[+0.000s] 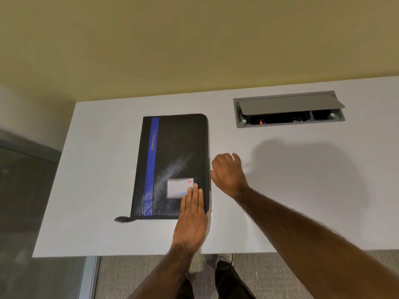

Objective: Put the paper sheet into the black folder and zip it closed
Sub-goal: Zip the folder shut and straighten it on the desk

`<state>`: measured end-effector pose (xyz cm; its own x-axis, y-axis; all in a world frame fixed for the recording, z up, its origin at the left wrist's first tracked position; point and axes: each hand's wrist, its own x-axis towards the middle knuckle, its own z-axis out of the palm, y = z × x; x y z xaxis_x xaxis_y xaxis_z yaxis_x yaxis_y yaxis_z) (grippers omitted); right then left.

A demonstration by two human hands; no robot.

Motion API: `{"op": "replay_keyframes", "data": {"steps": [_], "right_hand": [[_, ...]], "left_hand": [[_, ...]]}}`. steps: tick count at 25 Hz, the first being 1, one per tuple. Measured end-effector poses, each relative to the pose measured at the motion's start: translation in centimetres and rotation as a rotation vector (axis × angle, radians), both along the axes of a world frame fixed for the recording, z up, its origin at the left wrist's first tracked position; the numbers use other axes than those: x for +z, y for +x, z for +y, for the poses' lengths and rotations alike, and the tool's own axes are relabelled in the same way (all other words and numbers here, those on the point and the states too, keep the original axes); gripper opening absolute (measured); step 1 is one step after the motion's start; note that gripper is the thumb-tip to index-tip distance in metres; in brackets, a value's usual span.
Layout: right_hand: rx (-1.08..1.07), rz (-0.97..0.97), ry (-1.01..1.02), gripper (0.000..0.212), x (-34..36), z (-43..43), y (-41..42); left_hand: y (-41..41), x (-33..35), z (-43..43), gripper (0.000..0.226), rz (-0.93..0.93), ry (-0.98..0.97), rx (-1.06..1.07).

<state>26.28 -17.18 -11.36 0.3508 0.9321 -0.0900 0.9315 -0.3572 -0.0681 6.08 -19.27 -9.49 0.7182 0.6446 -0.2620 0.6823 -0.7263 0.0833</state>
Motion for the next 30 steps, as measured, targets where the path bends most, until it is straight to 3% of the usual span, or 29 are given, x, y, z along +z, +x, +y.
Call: {"op": "replay_keyframes", "data": {"steps": [8,14,16,20,22,25,30], "right_hand": [[-0.077,-0.004,0.016,0.032,0.6,7.4,5.3],[-0.162,0.065,0.072,0.026,0.9,10.0,7.4],[-0.296,0.273,0.151,0.028,1.2,10.0,7.4],[-0.8,0.936,0.457,0.019,1.2,7.6,5.3],[-0.938,1.18,0.443,0.013,1.6,6.4,3.6],[-1.022,1.297,0.401,0.03,1.9,6.1,2.4],[-1.06,1.361,0.287,0.013,2.2,7.3,3.3]], "left_hand": [[0.2,1.5,-0.9,0.079,0.035,-0.017,-0.019],[-0.5,0.6,-1.8,0.073,0.095,-0.001,-0.044],[-0.6,0.6,-2.0,0.071,0.112,0.0,-0.042],[-0.2,1.3,-2.1,0.06,0.186,-0.06,-0.101],[0.6,2.1,-1.5,0.065,0.132,-0.096,-0.081],[1.7,3.5,1.4,0.065,0.006,-0.188,-0.063],[7.1,4.2,11.1,0.052,-0.175,-0.206,-0.085]]}}
